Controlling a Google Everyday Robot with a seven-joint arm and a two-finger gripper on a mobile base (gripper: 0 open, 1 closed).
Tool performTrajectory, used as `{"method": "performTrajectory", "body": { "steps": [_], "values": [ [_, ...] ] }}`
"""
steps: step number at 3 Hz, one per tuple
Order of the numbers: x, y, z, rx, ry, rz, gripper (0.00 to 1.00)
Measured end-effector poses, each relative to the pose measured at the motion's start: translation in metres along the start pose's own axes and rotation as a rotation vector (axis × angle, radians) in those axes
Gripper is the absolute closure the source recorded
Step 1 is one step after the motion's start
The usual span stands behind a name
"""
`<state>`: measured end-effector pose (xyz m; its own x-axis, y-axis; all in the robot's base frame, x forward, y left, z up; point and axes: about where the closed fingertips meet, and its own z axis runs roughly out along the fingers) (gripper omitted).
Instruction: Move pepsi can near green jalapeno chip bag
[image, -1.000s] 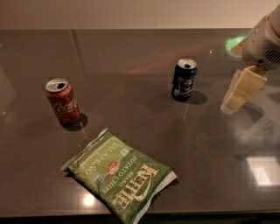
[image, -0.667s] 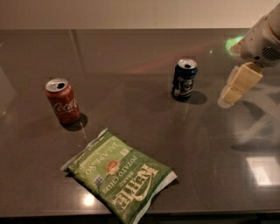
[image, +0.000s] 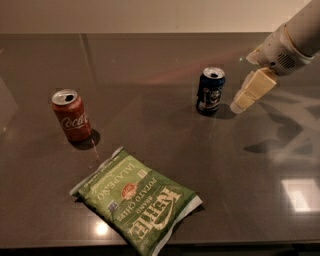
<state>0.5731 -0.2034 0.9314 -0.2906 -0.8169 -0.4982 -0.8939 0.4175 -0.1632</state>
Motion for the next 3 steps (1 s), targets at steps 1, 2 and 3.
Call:
{"method": "performTrajectory", "body": {
  "steps": [1, 2, 3],
  "values": [
    [-0.016, -0.001, 0.024, -0.028, -0.062, 0.006, 0.00],
    [-0.032, 0.002, 0.044, -0.055, -0.117, -0.001, 0.00],
    [-0.042, -0.001, 0.058, -0.071, -0.140, -0.003, 0.00]
  ]
}}
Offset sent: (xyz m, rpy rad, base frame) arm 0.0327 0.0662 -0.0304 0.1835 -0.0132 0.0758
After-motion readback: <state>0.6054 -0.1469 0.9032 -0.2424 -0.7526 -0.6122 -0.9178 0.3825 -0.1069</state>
